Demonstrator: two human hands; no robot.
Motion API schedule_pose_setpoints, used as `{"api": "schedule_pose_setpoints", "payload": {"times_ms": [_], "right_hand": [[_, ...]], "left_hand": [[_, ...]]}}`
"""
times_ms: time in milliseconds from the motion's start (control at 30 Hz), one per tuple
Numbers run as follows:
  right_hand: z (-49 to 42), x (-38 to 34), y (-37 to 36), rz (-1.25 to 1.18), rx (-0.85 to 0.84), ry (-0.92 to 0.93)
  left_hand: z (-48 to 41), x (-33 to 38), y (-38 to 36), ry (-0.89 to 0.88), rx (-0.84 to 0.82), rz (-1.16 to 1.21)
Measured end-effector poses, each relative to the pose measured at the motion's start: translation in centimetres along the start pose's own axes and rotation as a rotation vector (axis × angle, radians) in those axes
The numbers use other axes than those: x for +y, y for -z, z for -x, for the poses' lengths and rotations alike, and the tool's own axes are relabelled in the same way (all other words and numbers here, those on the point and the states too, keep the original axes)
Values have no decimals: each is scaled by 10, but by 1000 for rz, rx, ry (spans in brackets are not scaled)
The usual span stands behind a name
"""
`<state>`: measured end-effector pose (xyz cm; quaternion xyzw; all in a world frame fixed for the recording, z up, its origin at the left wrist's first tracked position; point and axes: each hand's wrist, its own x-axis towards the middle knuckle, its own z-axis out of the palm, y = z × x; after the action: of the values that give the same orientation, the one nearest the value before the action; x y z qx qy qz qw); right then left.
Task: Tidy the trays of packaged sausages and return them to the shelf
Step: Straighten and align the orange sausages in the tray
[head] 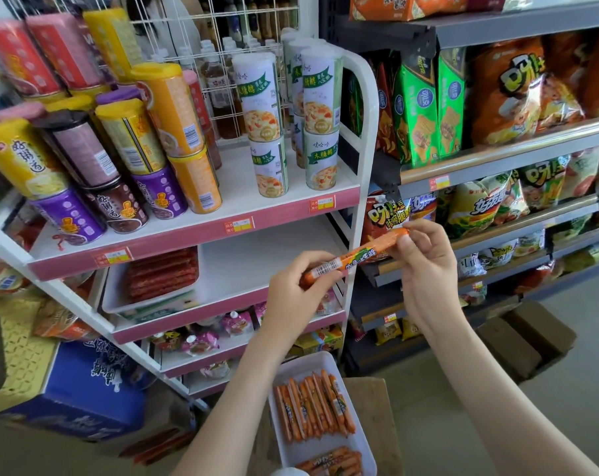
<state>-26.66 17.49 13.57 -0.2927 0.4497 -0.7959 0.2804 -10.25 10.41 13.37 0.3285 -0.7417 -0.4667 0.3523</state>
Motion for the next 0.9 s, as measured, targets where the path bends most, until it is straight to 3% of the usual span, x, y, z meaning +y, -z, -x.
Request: {"api": "schedule_pose_setpoints", "payload": {"times_ms": [200, 367, 600, 833, 900], "right_hand": [[-1, 30, 10, -160, 135, -179], [5, 52, 15, -256, 161, -311], [9, 69, 14, -238, 112, -462], [23, 101, 28, -39, 1, -593], [29, 116, 34, 70, -41, -632]], "left_hand": [[3, -1, 8, 108, 194, 533], [6, 5, 0, 65, 134, 479], [7, -3, 0, 35, 266, 445], [5, -45, -9, 214, 417, 560], [7, -69, -23, 260, 409, 489]]}}
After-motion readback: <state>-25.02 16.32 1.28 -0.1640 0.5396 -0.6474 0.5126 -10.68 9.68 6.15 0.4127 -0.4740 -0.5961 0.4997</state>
